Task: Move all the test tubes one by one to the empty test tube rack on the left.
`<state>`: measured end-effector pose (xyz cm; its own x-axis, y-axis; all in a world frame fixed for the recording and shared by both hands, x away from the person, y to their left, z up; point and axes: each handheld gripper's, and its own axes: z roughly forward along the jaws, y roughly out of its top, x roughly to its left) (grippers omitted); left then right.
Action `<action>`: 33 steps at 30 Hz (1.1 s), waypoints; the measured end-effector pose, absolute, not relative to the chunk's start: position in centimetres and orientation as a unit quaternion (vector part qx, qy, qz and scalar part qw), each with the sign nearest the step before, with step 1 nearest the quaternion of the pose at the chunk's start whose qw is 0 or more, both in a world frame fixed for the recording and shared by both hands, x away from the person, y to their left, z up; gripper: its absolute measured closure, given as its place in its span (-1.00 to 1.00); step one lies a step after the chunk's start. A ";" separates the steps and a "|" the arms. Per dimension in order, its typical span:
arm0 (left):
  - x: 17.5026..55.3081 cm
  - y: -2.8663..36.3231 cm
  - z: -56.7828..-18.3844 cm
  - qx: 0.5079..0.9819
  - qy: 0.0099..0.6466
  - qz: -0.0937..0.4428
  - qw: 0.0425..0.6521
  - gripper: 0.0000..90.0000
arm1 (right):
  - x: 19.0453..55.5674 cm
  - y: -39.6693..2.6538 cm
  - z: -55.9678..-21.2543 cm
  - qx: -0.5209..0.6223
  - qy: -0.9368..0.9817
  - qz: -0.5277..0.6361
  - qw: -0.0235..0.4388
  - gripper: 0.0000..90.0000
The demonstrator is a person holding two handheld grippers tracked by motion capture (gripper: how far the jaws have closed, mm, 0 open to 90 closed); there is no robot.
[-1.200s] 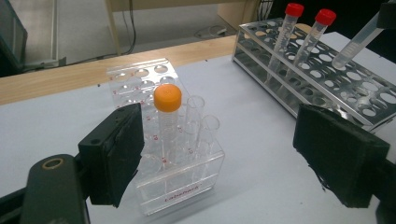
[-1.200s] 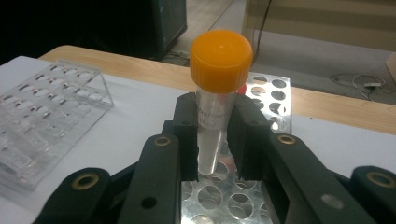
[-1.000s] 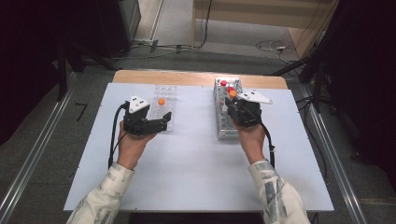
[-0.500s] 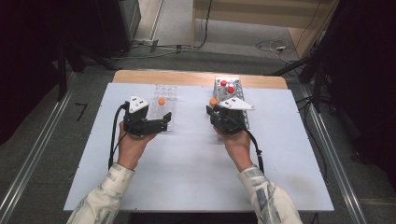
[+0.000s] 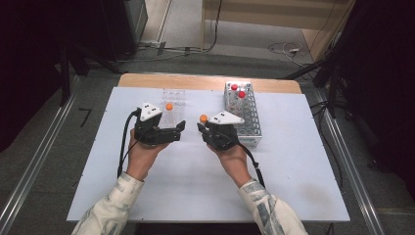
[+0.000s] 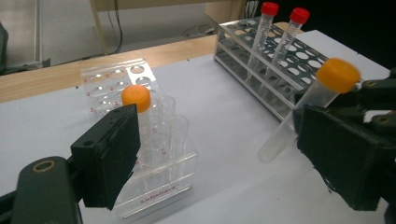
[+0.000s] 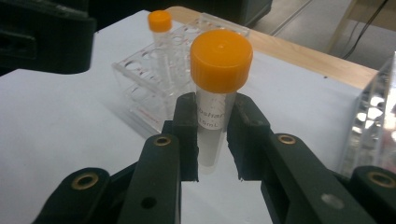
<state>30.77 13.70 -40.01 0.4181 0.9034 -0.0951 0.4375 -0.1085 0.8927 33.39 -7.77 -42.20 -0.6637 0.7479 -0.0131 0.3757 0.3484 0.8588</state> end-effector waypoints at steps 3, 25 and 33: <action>30.6 13.5 -39.9 0.704 0.474 0.249 0.467 -0.68 | 33.2 -7.0 -42.5 0.348 0.800 0.446 0.202 0.59; 30.1 12.3 -40.1 0.730 0.434 0.228 0.477 0.00 | 32.3 -3.7 -43.3 0.321 0.817 0.444 0.181 0.59; 30.1 12.4 -40.4 0.738 0.427 0.215 0.477 0.42 | 32.1 -3.4 -43.3 0.316 0.819 0.445 0.179 0.59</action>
